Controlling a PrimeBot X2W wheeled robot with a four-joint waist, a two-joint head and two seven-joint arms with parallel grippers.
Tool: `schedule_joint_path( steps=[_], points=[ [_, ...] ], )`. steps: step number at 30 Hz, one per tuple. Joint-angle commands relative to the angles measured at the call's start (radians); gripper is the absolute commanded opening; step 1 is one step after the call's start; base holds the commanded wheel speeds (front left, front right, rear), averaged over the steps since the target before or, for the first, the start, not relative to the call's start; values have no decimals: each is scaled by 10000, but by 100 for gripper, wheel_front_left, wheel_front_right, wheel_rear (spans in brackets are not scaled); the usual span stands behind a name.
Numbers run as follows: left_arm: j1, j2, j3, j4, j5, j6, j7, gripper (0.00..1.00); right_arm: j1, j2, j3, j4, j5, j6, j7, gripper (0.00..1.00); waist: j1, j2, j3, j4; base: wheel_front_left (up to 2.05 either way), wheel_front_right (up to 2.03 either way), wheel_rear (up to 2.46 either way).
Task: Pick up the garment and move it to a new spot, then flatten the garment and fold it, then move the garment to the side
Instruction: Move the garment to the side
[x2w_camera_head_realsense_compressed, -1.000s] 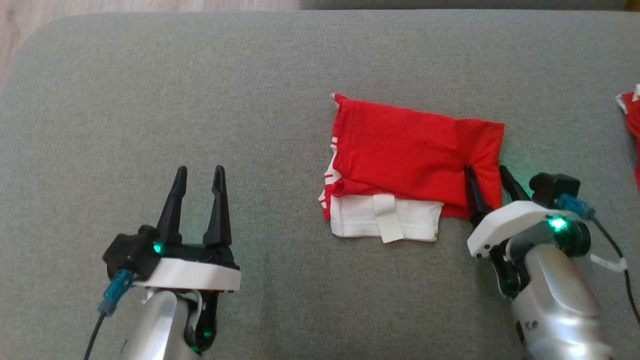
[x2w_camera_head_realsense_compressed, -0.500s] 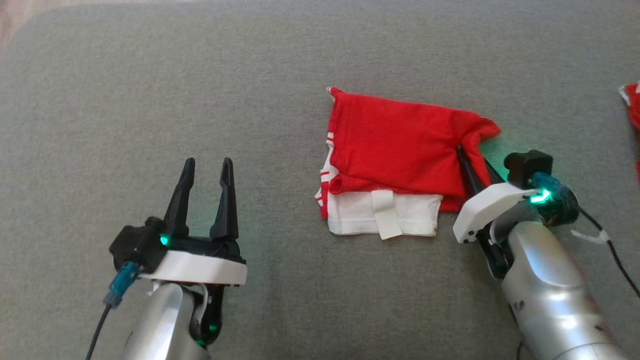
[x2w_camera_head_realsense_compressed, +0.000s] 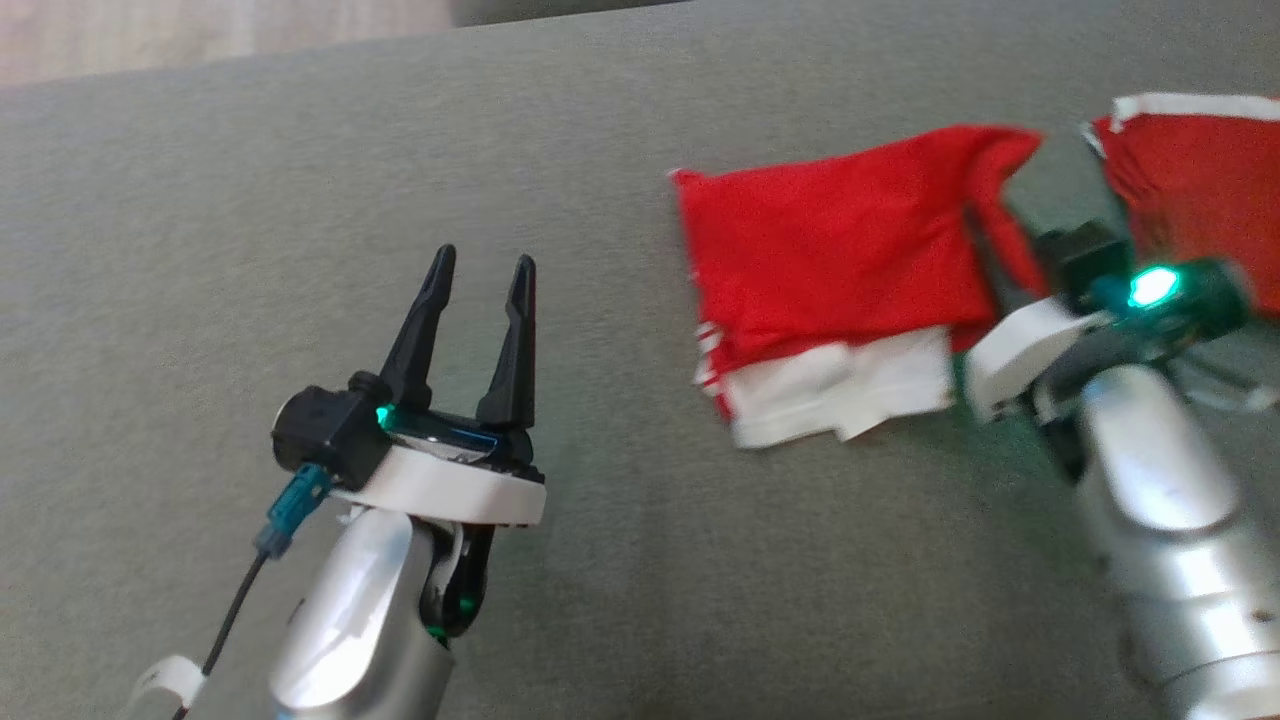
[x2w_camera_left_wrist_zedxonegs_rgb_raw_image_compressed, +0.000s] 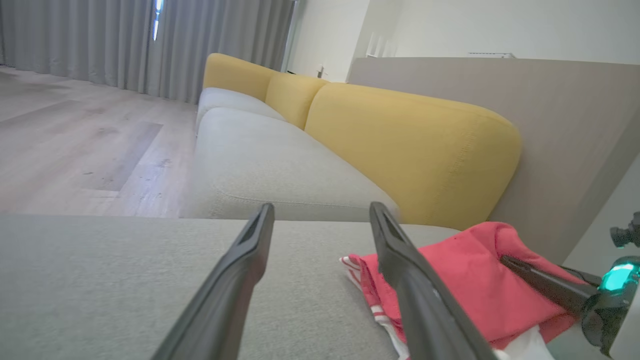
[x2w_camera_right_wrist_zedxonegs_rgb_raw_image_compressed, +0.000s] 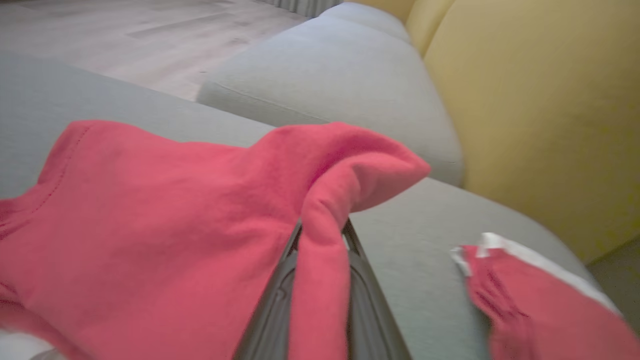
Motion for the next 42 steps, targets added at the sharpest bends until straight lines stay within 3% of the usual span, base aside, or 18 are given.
schedule_joint_path(
  steps=[1,5,17,24,30,31,32,42],
  points=[
    [-347,64,193,-349,-51,75,-51,100,-432,-501,225,-588,149,-7,153,0,0,0,179,-432,0,0,0],
    [-452,64,109,-405,64,105,-51,100,-614,-1690,400,-1173,601,-7,676,0,0,0,460,-790,0,0,0],
    [-897,64,39,-644,386,-13,-51,100,-1296,-3849,-216,-1358,1337,-7,1562,0,0,0,1476,-994,0,0,0],
    [-1039,64,-60,-736,407,-79,-51,100,-1764,-4345,-1665,-529,919,-7,1835,0,0,0,1856,-680,0,0,0],
    [-1025,64,70,-707,384,-109,-51,100,-1761,-4273,-2824,47,329,-7,2031,0,0,0,1925,-498,0,0,0],
    [-1016,64,88,-708,374,-113,-51,100,-1756,-4202,-3072,103,226,-7,2052,40,0,0,1909,-478,0,0,0],
    [-1003,64,119,-707,368,-117,-51,100,-1751,-4061,-3345,157,203,-7,2057,100,0,0,1875,-467,0,0,0],
    [-636,64,841,-654,304,-118,-51,100,-1618,-2944,-3433,-822,-548,-7,1472,100,0,0,778,-567,0,0,0]
  ],
)
